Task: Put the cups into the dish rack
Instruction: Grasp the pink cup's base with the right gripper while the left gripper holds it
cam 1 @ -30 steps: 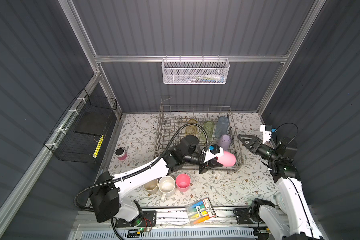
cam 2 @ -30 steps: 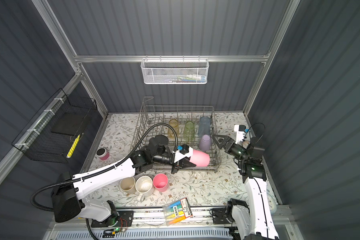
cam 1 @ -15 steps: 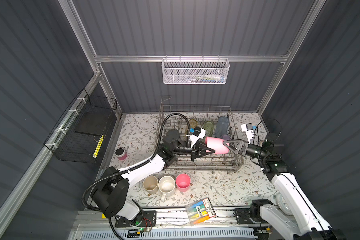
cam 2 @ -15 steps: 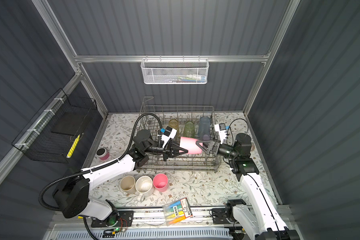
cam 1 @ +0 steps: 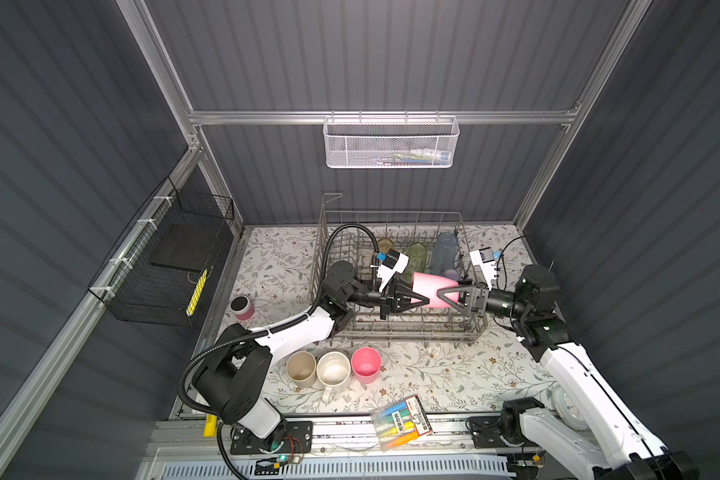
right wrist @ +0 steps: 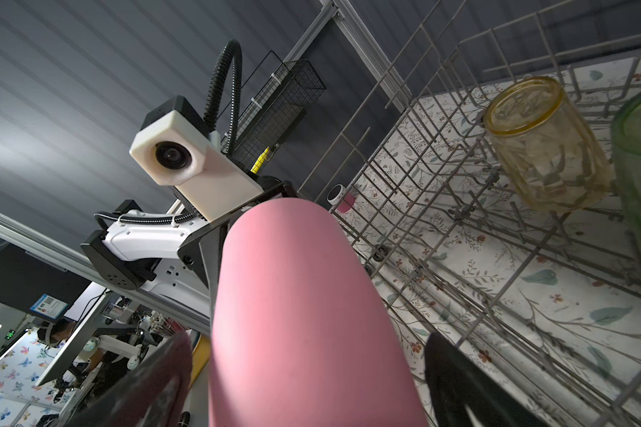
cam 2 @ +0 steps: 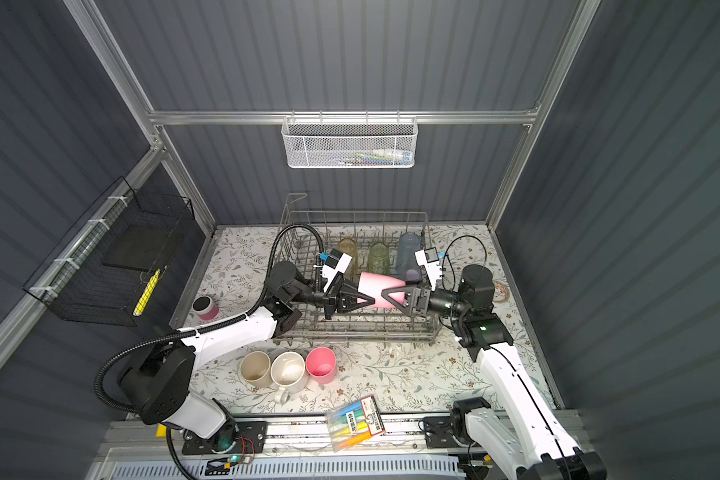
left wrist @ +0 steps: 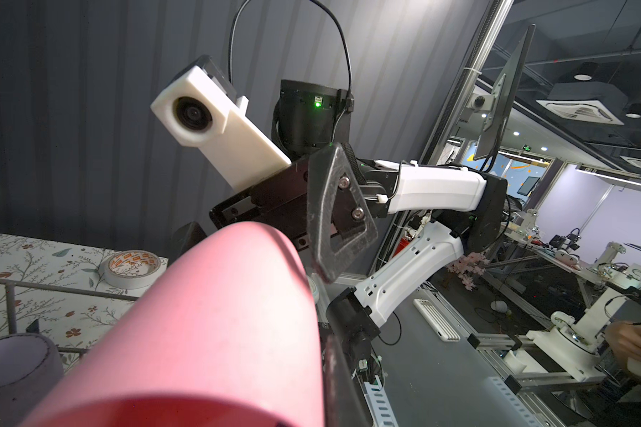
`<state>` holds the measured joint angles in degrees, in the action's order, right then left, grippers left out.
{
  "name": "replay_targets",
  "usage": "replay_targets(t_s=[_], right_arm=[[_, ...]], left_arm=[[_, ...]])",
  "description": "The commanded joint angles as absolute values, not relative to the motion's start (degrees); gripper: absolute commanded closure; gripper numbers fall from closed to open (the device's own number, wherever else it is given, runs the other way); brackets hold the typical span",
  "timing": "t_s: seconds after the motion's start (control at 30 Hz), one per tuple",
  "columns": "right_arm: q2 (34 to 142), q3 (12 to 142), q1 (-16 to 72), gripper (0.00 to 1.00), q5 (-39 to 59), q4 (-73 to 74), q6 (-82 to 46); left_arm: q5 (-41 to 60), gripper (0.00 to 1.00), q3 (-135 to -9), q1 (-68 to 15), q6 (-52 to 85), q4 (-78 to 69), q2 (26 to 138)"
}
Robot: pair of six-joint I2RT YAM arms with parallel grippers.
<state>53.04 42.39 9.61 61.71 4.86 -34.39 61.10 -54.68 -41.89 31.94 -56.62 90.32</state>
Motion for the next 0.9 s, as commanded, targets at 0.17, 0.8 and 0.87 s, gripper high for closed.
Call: replay_targets(t_s=[0.17, 0.8, 0.87], right_arm=[[55.3, 45.5, 11.9, 0.09, 63.1, 5.2, -32.6], [56.0, 46.6, 14.2, 0.23, 61.9, 3.4, -31.0], [56.0, 46.5, 14.2, 0.27, 61.9, 4.9, -31.9]], left_arm=[[62.8, 1.00, -54.7, -41.5, 33.6, -60.1, 91.0], [63.4, 1.00, -53.5, -41.0, 35.6, -63.2, 91.0], [63.5, 1.00, -53.3, -41.0, 35.4, -63.1, 90.7]])
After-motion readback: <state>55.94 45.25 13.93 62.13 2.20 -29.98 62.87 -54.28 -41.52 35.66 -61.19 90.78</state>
